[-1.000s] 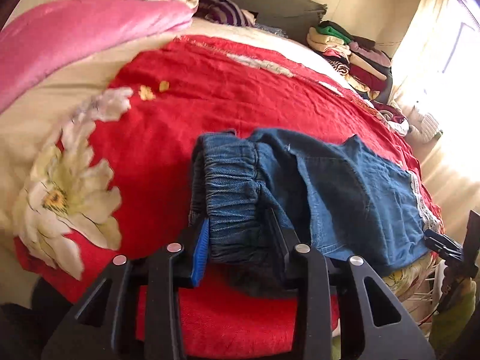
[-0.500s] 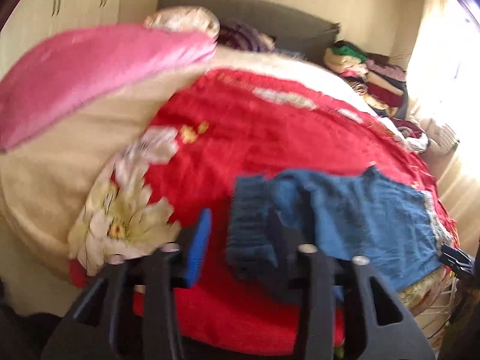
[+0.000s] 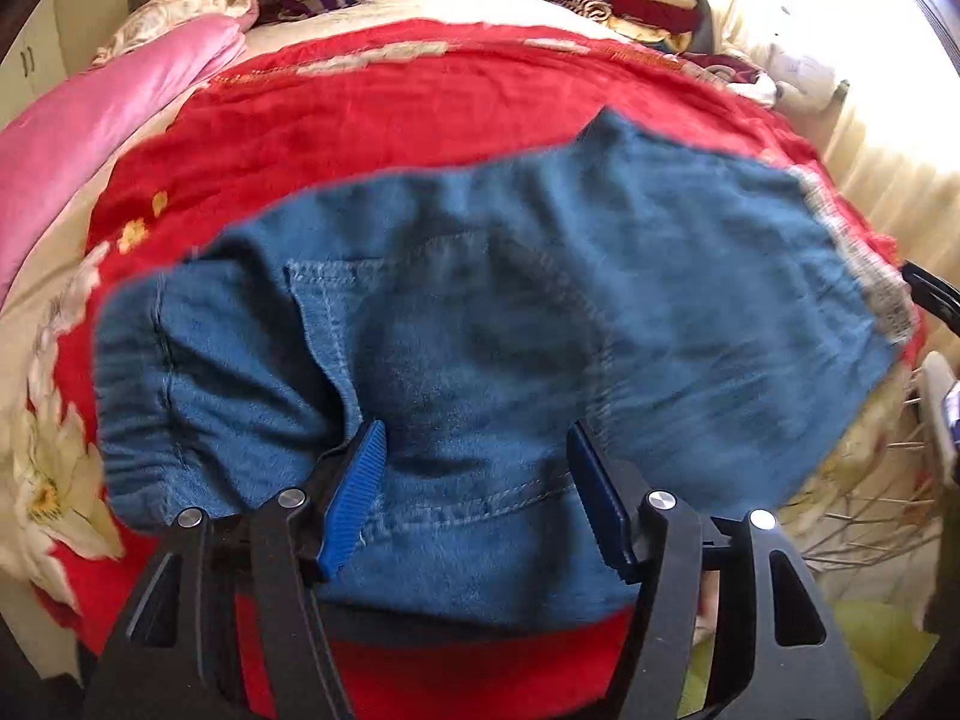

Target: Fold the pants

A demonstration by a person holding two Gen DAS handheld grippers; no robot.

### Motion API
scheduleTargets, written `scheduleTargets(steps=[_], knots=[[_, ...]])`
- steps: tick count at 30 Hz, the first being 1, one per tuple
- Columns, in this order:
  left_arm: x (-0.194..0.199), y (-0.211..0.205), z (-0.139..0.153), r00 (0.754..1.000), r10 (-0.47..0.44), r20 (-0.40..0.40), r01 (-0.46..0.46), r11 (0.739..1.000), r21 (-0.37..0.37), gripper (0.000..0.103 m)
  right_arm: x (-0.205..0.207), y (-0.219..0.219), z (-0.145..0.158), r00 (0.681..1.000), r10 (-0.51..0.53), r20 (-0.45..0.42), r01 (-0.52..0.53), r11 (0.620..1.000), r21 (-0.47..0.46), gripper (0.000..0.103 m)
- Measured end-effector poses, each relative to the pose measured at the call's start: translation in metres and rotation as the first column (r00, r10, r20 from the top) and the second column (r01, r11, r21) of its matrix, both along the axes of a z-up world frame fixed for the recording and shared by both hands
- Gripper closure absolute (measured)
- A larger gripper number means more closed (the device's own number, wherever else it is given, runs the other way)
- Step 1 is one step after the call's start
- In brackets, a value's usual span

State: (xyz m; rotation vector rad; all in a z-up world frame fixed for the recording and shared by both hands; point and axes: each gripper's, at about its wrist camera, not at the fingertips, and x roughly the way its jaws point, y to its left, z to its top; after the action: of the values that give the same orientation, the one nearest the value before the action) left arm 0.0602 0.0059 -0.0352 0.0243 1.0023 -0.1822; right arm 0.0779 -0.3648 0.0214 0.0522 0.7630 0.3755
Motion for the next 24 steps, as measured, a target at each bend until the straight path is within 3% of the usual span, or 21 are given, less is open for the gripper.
scheduleTargets(steps=[4,6,13,16,18,24], knots=[[0.005,-0.004,0.047,0.995,-0.013,0.096,0.018,0.999,-0.045,0.041,0.033,-0.024,0.012,0.997,-0.074,0.011,0.074,0.997,0.011,0.038],[0.014,-0.01,0.061,0.992,-0.018,0.124,0.024,0.998,-0.053,0.031,0.056,-0.036,0.012,0.994,-0.102,-0.022,0.103,0.994,0.041,0.038],[0.065,-0.057,0.086,0.975,-0.113,0.189,0.117,0.993,-0.008,0.026,0.12,-0.052,0.006,0.988,-0.127,-0.089,0.134,0.988,0.074,0.039],[0.091,-0.077,0.084,0.97,-0.16,0.184,0.162,0.987,0.004,0.026,0.14,-0.051,-0.004,0.984,-0.134,-0.118,0.143,0.987,0.069,0.046],[0.104,-0.085,0.077,0.97,-0.18,0.165,0.18,0.984,0.011,0.026,0.154,-0.054,-0.016,0.98,-0.111,-0.165,0.131,0.984,0.118,0.052],[0.142,-0.095,0.03,0.98,-0.184,0.079,0.184,0.983,0.012,0.026,0.171,-0.052,-0.049,0.965,-0.071,-0.251,0.115,0.98,0.164,0.057]])
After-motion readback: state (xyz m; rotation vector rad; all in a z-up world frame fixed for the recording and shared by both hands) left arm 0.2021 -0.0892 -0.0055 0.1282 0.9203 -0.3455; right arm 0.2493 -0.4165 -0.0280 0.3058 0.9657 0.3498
